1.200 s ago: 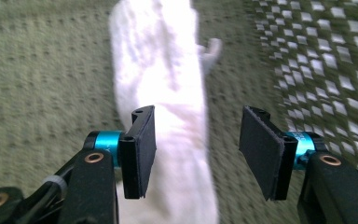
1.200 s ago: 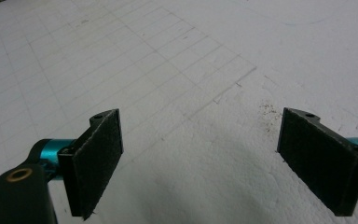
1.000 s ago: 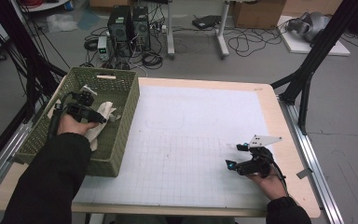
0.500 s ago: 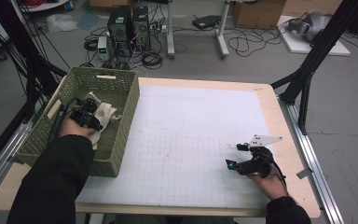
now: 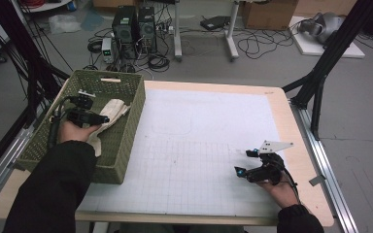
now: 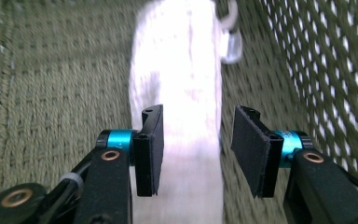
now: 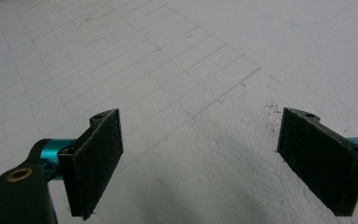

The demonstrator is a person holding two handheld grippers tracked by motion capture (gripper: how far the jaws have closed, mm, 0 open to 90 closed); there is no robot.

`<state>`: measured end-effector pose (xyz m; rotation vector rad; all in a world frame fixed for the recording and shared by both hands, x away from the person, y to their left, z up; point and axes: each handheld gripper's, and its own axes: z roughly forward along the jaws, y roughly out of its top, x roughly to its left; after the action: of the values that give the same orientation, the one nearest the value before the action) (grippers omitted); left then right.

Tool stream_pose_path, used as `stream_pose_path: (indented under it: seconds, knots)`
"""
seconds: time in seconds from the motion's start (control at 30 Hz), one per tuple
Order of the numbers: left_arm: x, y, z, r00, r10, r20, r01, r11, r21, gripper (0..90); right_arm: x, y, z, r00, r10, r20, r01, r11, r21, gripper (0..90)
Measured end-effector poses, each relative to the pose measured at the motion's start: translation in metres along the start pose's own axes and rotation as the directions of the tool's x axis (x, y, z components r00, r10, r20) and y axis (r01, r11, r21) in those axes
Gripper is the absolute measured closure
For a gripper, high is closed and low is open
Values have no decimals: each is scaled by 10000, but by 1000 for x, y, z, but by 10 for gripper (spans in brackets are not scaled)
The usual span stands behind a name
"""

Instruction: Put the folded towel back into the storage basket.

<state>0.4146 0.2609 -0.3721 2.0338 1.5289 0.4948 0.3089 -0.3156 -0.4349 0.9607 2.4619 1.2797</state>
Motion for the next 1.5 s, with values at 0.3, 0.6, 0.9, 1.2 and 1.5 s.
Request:
stream_pose_path:
  seconds: [0.3,0.6,0.9,1.2,1.5]
  knots:
    - [-2,-6,-2,9978,654,59,-655,9863,1515,483,0,0,1,10000,0,-33,0,10000,81,134]
    - [-1,-6,10,9986,415,-326,-359,9870,1569,792,0,0,2,10000,8,-89,-7,10000,90,133]
    - [-1,-4,2,9980,561,-285,-508,9857,1607,574,0,0,2,9999,-15,-137,16,10000,81,134]
    - [0,-10,-26,9941,1076,-120,-1035,9769,1871,475,0,0,3,9998,76,-157,-74,9998,176,134]
    - [2,-24,-18,9908,1216,592,-1344,9334,3328,875,-1,0,4,9999,39,-96,-37,9998,175,134]
